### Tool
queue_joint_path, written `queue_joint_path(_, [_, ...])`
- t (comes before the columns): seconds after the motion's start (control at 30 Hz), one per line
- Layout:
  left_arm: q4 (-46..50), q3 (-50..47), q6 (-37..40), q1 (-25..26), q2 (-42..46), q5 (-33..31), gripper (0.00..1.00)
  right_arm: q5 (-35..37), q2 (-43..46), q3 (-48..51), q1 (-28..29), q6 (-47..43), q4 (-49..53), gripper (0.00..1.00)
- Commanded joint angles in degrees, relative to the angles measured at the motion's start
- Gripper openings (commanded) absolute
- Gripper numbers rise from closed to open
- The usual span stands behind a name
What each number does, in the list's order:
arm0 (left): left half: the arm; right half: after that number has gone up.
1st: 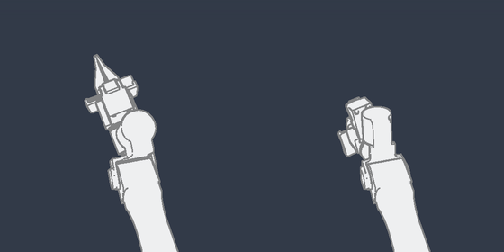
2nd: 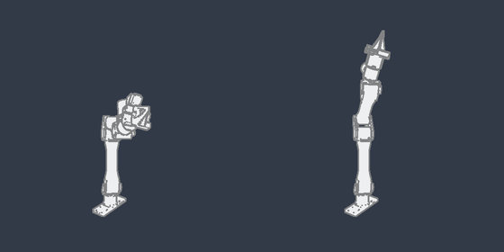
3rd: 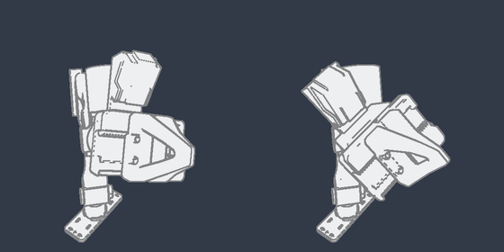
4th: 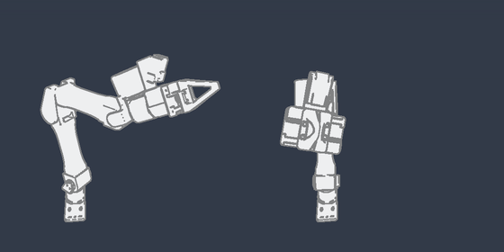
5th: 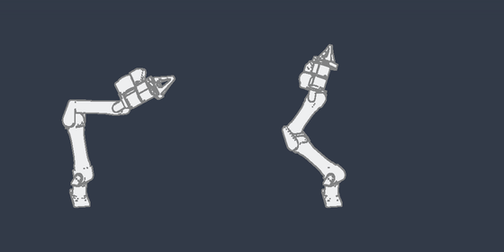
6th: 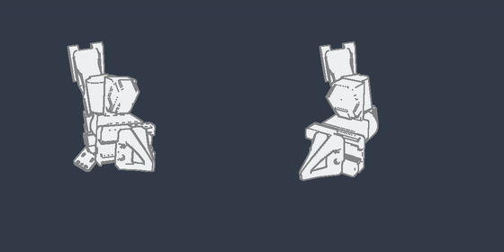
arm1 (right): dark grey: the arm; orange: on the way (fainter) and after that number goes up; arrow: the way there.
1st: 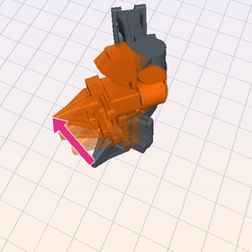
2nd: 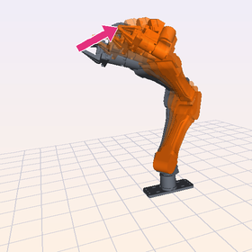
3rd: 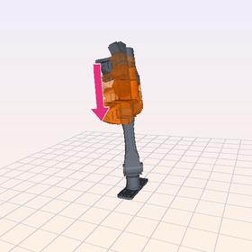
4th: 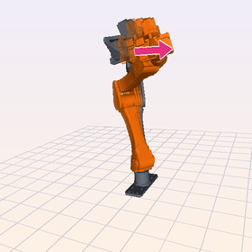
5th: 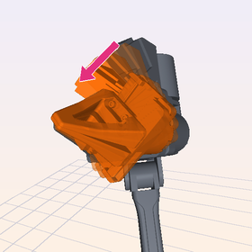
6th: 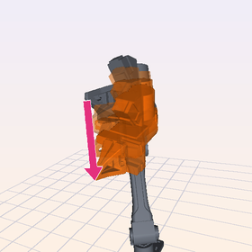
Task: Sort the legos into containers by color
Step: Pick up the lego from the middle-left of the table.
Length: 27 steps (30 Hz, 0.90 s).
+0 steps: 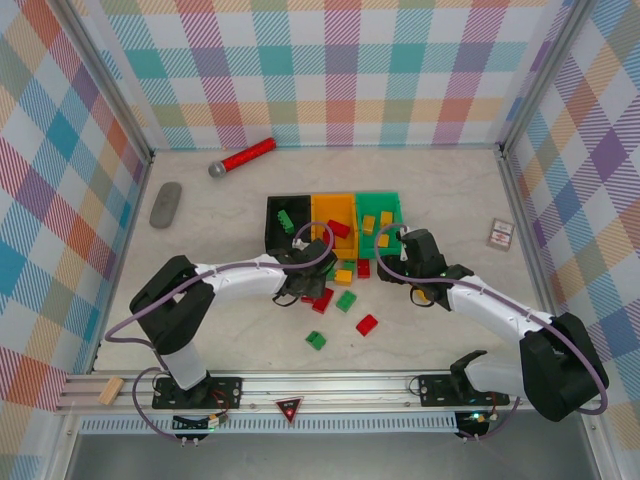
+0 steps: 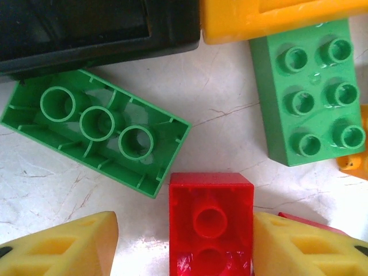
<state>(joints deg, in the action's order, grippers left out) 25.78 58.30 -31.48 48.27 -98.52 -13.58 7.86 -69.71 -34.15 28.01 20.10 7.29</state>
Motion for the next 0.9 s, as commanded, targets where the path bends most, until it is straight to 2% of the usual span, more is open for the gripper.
queue_joint_path(0.0, [1.3,0.4,-0.7,-0.3,-0.7,0.0,0.58,-0.5,-0.5,0.3,-0.4,0.0,-0.9,0.59])
queue_joint_path(0.1, [0.7,-0.1,-0.8,-0.4,-0.8,1.3,0.41,-0.5,-0.6,0.3,-0.3,0.0,-0.9,0.59])
queue_joint_path(0.23, [0.2,-0.7,-0.8,-0.3,0.5,1.5,0.34,-0.5,-0.6,0.3,-0.5,0.0,-1.0,0.59])
queue_joint_path(0.63, [0.8,2.4,1.0,0.0,8.9,0.1,0.33,-0.6,-0.6,0.3,-0.4,0.1,-1.0,0.59])
queue_joint_path(0.87, [3.3,13.1,4.6,-0.1,4.7,-4.7,0.33,-1.0,-0.1,0.3,-0.3,0.3,-1.0,0.59])
